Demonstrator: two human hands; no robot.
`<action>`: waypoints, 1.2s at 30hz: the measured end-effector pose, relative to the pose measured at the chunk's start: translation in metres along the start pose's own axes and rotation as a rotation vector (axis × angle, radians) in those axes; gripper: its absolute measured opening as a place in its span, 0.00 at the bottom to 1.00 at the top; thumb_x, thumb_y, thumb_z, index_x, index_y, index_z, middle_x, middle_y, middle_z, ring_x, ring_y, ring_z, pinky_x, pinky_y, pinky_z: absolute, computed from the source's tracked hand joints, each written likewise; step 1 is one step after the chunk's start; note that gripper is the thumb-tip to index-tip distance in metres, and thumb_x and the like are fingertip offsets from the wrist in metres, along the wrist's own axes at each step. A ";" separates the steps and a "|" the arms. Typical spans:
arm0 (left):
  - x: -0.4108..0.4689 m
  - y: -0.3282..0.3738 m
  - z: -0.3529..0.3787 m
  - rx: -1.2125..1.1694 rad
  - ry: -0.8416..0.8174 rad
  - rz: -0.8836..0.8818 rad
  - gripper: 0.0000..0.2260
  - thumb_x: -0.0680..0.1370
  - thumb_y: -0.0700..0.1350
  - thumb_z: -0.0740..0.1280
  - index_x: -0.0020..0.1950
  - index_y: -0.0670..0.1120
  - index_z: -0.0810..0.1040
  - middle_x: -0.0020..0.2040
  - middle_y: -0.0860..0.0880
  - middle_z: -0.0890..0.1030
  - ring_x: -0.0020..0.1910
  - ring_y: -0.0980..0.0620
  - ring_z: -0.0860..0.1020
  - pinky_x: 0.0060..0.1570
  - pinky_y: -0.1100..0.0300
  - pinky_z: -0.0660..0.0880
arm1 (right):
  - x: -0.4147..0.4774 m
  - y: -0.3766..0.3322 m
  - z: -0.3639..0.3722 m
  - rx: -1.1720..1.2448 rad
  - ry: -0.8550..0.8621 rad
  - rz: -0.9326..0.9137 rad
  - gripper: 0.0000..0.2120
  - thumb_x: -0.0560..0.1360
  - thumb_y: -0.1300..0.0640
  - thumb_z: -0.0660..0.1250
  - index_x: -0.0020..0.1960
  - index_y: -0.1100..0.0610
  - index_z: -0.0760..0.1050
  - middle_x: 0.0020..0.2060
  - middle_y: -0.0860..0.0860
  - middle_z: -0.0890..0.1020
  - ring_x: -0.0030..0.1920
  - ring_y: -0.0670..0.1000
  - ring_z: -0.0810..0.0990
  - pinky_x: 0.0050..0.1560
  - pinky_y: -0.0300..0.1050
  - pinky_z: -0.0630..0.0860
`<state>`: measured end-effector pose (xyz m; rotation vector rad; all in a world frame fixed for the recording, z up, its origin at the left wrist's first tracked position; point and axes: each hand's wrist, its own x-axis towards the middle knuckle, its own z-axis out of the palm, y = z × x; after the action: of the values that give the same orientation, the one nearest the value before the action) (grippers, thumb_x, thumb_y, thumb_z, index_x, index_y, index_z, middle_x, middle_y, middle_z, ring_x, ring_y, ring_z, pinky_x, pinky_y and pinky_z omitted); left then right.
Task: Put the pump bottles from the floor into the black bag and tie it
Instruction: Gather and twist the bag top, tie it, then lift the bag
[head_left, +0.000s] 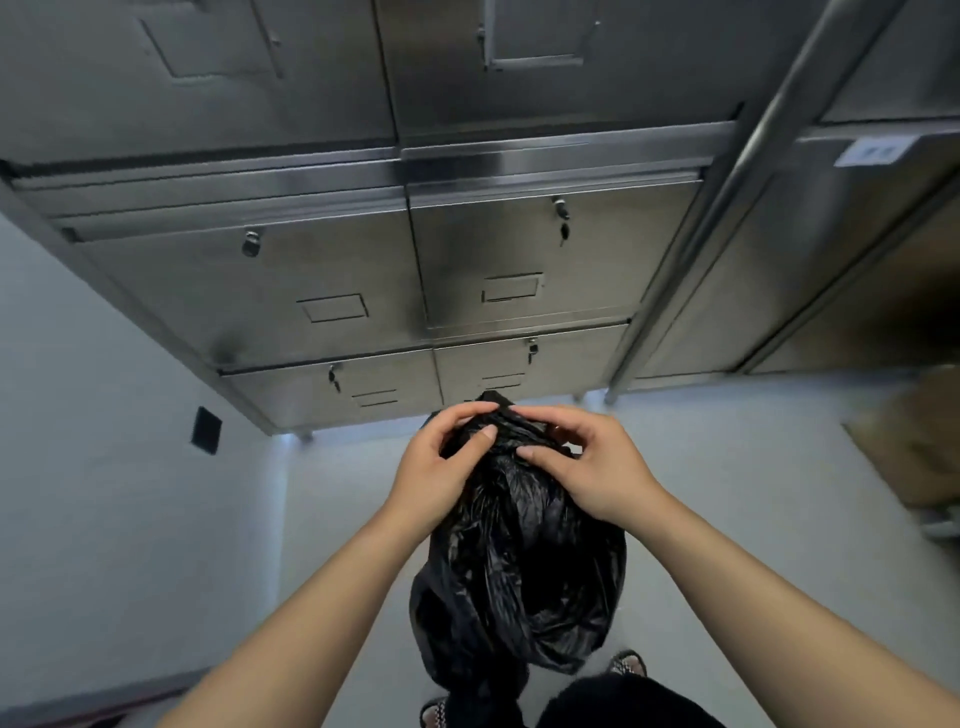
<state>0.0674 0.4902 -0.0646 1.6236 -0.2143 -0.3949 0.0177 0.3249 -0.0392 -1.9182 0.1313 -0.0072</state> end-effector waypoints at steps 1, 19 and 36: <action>0.002 0.005 0.014 -0.006 -0.030 0.004 0.11 0.76 0.38 0.66 0.52 0.53 0.80 0.52 0.55 0.82 0.51 0.64 0.79 0.50 0.72 0.72 | -0.006 0.002 -0.013 0.012 0.037 0.002 0.18 0.69 0.63 0.73 0.54 0.45 0.78 0.49 0.44 0.83 0.51 0.40 0.80 0.54 0.32 0.72; 0.055 0.070 0.329 0.088 -0.390 0.083 0.09 0.78 0.43 0.65 0.57 0.52 0.79 0.52 0.50 0.81 0.49 0.60 0.79 0.51 0.67 0.75 | -0.112 0.085 -0.299 -0.007 0.515 0.069 0.15 0.70 0.60 0.72 0.49 0.40 0.78 0.46 0.42 0.83 0.39 0.44 0.77 0.49 0.39 0.74; 0.259 0.124 0.535 0.185 -0.720 0.208 0.08 0.76 0.49 0.66 0.54 0.56 0.80 0.51 0.55 0.82 0.51 0.61 0.79 0.50 0.65 0.72 | -0.044 0.139 -0.548 -0.140 0.908 0.230 0.11 0.72 0.57 0.71 0.52 0.44 0.79 0.48 0.47 0.83 0.49 0.48 0.80 0.55 0.47 0.75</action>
<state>0.1160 -0.1122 -0.0021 1.5601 -0.9780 -0.8058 -0.0758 -0.2306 0.0219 -1.8936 0.9754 -0.7312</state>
